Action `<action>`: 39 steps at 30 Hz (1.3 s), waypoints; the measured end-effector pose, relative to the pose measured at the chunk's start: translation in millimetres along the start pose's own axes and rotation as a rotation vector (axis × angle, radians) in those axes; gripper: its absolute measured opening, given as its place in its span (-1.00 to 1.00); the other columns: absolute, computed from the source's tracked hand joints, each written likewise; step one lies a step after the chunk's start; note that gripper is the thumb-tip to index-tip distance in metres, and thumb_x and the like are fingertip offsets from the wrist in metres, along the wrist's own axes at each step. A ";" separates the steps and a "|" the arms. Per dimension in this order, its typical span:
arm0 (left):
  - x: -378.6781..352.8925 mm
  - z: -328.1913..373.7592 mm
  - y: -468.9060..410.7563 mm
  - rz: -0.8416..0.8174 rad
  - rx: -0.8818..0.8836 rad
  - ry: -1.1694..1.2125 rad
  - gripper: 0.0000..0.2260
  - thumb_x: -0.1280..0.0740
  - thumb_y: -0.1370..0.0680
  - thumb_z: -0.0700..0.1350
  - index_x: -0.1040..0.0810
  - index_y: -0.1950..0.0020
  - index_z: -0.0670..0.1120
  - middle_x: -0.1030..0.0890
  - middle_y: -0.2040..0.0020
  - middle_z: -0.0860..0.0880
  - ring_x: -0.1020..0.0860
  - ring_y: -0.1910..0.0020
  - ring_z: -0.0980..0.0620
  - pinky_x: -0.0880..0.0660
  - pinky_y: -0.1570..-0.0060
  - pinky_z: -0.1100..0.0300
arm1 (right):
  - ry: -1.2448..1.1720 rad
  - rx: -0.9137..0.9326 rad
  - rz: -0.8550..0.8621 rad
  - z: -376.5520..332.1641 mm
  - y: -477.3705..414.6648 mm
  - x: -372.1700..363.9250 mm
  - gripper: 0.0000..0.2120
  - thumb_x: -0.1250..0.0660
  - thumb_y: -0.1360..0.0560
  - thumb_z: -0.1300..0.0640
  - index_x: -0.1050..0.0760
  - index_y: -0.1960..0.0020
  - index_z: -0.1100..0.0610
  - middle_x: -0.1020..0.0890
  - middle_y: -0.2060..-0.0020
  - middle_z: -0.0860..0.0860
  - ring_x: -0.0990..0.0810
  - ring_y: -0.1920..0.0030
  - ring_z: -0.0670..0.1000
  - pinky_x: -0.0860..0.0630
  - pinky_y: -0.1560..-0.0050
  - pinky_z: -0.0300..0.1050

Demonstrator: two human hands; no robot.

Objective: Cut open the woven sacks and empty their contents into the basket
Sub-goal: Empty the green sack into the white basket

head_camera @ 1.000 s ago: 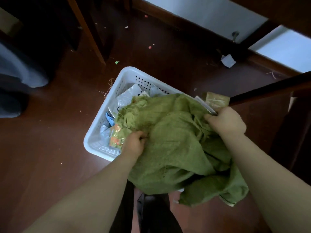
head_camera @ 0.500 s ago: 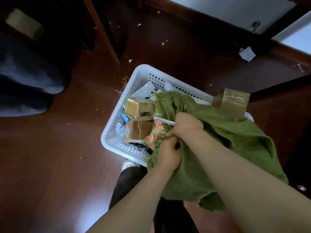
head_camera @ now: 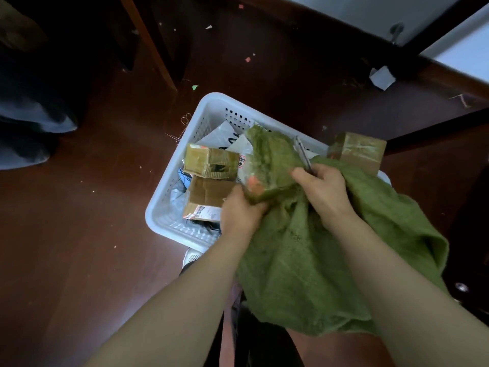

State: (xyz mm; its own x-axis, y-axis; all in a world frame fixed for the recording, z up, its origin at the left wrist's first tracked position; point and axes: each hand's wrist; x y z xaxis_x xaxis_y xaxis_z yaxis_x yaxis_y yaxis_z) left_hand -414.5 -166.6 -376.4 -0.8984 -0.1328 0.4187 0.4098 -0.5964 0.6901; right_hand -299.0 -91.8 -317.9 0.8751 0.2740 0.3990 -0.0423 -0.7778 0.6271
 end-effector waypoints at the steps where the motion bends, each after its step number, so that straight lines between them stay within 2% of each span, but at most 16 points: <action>1: 4.6 4.0 -4.6 0.086 0.003 -0.004 -0.57 -0.52 -0.37 -0.04 -0.46 -0.14 -0.11 -0.57 0.06 -0.04 -0.55 0.05 -0.09 -0.48 0.10 0.09 | 0.011 0.030 0.032 -2.9 0.6 3.3 -0.56 -0.44 -0.22 -0.15 -0.49 0.30 0.25 -0.54 0.39 0.10 -0.55 0.33 0.15 -0.56 0.20 0.19; 4: 16.6 13.2 -12.0 0.308 -0.059 0.023 -0.72 -0.39 -0.41 -0.25 -0.45 -0.09 -0.12 -0.51 0.14 -0.02 -0.47 0.13 -0.07 -0.33 0.26 0.15 | 0.413 0.149 0.111 -5.4 4.6 17.8 -0.62 -0.43 -0.37 -0.16 -0.43 0.31 0.13 -0.49 0.41 0.00 -0.54 0.26 0.11 -0.42 0.31 -0.01; 6: 16.4 9.4 -15.0 0.374 -0.048 0.089 -0.73 -0.27 -0.39 -0.33 -0.44 -0.06 -0.13 -0.55 0.06 -0.10 -0.50 0.09 -0.12 -0.41 0.19 0.10 | 0.680 0.194 0.124 -10.6 13.7 28.9 -0.66 -0.38 -0.40 -0.23 -0.53 -0.03 -0.02 -0.57 0.13 0.00 -0.57 0.01 0.10 -0.41 0.21 -0.09; 9: 22.2 5.3 -11.6 0.442 0.081 0.198 -0.70 -0.24 -0.42 -0.34 -0.42 -0.13 -0.16 -0.55 0.04 -0.13 -0.51 0.06 -0.15 -0.40 0.13 0.11 | 0.886 0.122 0.090 -12.7 24.9 53.7 0.06 -0.45 -0.23 -0.35 0.07 -0.53 -0.16 -0.25 -0.47 0.05 -0.43 -0.32 0.14 -0.49 -0.04 0.06; 12: 26.7 7.1 -5.7 0.428 0.148 0.263 -0.67 -0.28 -0.47 -0.32 -0.41 -0.23 -0.20 -0.50 0.11 -0.04 -0.45 0.14 -0.04 -0.30 0.21 0.22 | 0.981 -0.124 -0.016 8.7 30.2 77.6 0.40 -0.55 -0.09 -0.30 0.44 -0.50 -0.05 0.05 -0.55 0.13 -0.39 -0.37 0.21 -0.51 -0.04 0.12; 14: 29.1 8.9 -8.0 0.419 0.212 0.431 -0.57 -0.36 -0.42 -0.24 -0.43 -0.29 -0.17 -0.57 0.01 -0.04 -0.52 0.06 -0.05 -0.47 0.05 0.13 | 0.945 -0.261 -0.097 32.4 31.7 77.7 0.44 -0.59 -0.10 -0.24 0.49 -0.48 0.00 -0.08 -0.52 0.19 -0.40 -0.35 0.20 -0.49 -0.12 0.10; 17: 30.6 9.8 -9.1 0.285 0.309 0.706 -0.42 -0.50 -0.22 -0.03 -0.49 -0.21 -0.11 -0.65 -0.03 -0.08 -0.63 0.02 -0.08 -0.57 -0.08 -0.08 | 0.885 -0.284 -0.093 61.6 31.6 66.3 0.05 -0.53 -0.31 -0.09 0.05 -0.53 0.16 -0.51 -0.16 0.15 -0.54 -0.12 0.16 -0.50 -0.07 0.04; 19: 24.2 -1.2 4.5 0.165 0.357 0.780 -0.25 -0.60 -0.16 0.12 -0.45 -0.26 -0.09 -0.63 -0.11 -0.07 -0.62 -0.06 -0.03 -0.54 -0.15 -0.07 | 0.779 -0.184 0.006 65.0 25.9 60.8 -0.55 -0.38 -0.46 -0.02 -0.41 -0.22 0.23 -0.53 0.11 0.11 -0.55 0.05 0.15 -0.50 0.08 -0.02; 21: 19.5 -22.0 24.6 0.137 0.480 0.543 0.09 -0.55 0.00 0.40 -0.28 -0.45 0.07 -0.49 -0.33 -0.03 -0.48 -0.29 -0.05 -0.43 -0.28 -0.12 | 0.530 -0.152 0.089 53.6 20.7 54.9 -0.72 -0.31 -0.51 0.00 -0.53 0.01 0.24 -0.57 0.15 0.16 -0.57 0.04 0.20 -0.50 0.08 0.00; 23: 13.4 -37.5 51.9 0.044 0.709 0.465 0.18 -0.52 -0.01 0.45 -0.13 -0.51 0.09 -0.38 -0.41 -0.05 -0.39 -0.36 -0.14 -0.37 -0.29 -0.20 | 0.288 -0.121 0.145 37.5 18.9 52.3 -0.73 -0.33 -0.51 0.00 -0.56 0.09 0.23 -0.62 0.15 0.19 -0.58 0.04 0.21 -0.51 0.01 0.03; 26: -3.8 -40.5 79.6 -0.193 0.993 0.871 -0.47 -0.52 -0.38 0.09 -0.46 -0.20 -0.14 -0.57 -0.03 -0.15 -0.59 0.10 -0.14 -0.60 0.18 0.00 | 0.167 -0.092 0.150 22.7 21.5 55.6 -0.79 -0.35 -0.50 0.01 -0.54 0.15 0.16 -0.63 0.15 0.18 -0.59 0.06 0.19 -0.52 -0.02 0.05; 29: -16.5 -36.8 84.1 -0.083 0.888 1.015 -0.94 -0.33 -0.56 -0.25 -0.46 0.09 -0.18 -0.48 0.22 -0.10 -0.47 0.60 0.08 -0.34 0.70 0.39 | 0.303 -0.080 -0.004 19.7 33.4 69.2 -0.61 -0.38 -0.44 -0.15 -0.56 -0.03 0.18 -0.63 0.06 0.11 -0.59 0.00 0.15 -0.53 -0.09 0.07; 32: -14.9 -16.8 92.1 -0.023 0.719 0.862 -0.89 -0.39 -0.51 -0.27 -0.46 0.08 -0.18 -0.51 0.20 -0.10 -0.41 0.48 0.03 -0.26 0.70 0.41 | 0.334 -0.061 -0.305 11.7 57.8 81.5 -0.08 -0.55 -0.12 -0.24 -0.36 -0.39 0.02 -0.52 -0.20 -0.10 -0.52 -0.16 -0.02 -0.47 -0.22 -0.06; 35: -3.6 17.9 115.5 -0.040 0.521 0.709 -0.84 -0.43 -0.50 -0.12 -0.51 0.09 -0.17 -0.55 0.28 -0.09 -0.37 0.53 0.04 -0.25 0.67 0.36 | 0.467 0.016 -0.532 2.7 86.2 80.0 0.25 -0.63 -0.09 -0.10 0.05 -0.56 -0.01 -0.22 -0.32 -0.24 -0.23 -0.38 -0.15 -0.19 -0.40 -0.22; 37: 8.0 43.3 131.6 -0.043 0.392 0.658 -0.79 -0.40 -0.52 -0.01 -0.52 0.12 -0.15 -0.52 0.35 -0.07 -0.35 0.58 0.05 -0.24 0.65 0.33 | 0.601 0.112 -0.516 -4.4 100.5 78.4 0.19 -0.65 -0.14 0.01 0.02 -0.55 -0.08 -0.27 -0.30 -0.21 -0.24 -0.35 -0.16 -0.20 -0.40 -0.21; 39: 25.4 69.6 150.8 -0.037 0.295 0.619 -0.69 -0.38 -0.51 0.08 -0.47 0.21 -0.14 -0.45 0.46 -0.03 -0.32 0.63 0.07 -0.25 0.62 0.28 | 0.703 0.210 -0.374 -20.8 109.6 83.6 -0.22 -0.54 -0.29 0.14 -0.33 -0.44 -0.10 -0.51 -0.23 -0.10 -0.46 -0.27 -0.04 -0.45 -0.26 -0.05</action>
State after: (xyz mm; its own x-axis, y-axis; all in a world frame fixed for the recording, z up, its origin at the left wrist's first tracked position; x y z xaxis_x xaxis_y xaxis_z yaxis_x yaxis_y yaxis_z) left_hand -364.5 -204.8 -220.6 -0.8015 -0.5968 0.0372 0.3238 -0.3808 0.8661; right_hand -240.5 -142.4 -201.9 0.3043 0.7717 0.5585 0.3440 -0.6357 0.6910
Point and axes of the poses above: each hand's wrist, its own y-axis away from the middle knuckle, its own x-axis out of the back of the hand, z = x × y
